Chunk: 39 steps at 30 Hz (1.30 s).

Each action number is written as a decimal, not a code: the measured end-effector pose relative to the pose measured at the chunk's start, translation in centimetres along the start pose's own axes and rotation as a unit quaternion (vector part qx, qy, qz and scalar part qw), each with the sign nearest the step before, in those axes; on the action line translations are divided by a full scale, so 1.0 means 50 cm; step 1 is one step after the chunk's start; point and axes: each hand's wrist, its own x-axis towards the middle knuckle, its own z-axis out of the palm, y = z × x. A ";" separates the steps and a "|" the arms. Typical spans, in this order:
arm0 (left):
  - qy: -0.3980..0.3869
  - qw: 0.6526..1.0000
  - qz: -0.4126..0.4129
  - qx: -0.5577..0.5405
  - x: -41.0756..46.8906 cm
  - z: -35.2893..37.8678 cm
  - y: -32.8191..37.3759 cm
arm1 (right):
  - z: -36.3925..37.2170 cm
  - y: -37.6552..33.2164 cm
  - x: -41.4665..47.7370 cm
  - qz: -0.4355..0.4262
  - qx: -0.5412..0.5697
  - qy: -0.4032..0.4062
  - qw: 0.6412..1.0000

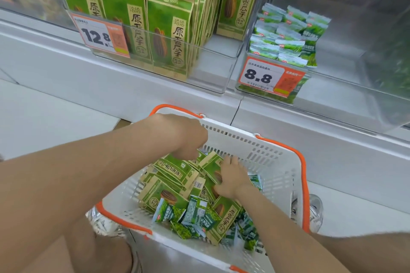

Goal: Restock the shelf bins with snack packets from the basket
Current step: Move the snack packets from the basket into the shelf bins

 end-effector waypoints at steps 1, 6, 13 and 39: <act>0.002 1.000 0.004 -0.003 0.006 -0.006 -0.007 | -0.012 -0.006 -0.004 -0.014 0.044 0.026 0.999; 0.032 0.999 -0.017 -0.016 -0.018 -0.032 -0.057 | -0.099 -0.085 -0.054 -0.090 0.237 0.168 0.953; 0.082 0.987 -0.058 -0.126 -0.101 -0.083 -0.147 | -0.200 -0.193 -0.131 -0.199 0.418 0.231 0.856; 0.663 0.723 -0.067 -0.183 -0.164 -0.207 -0.171 | -0.624 -0.225 -0.244 -0.278 0.316 0.619 0.663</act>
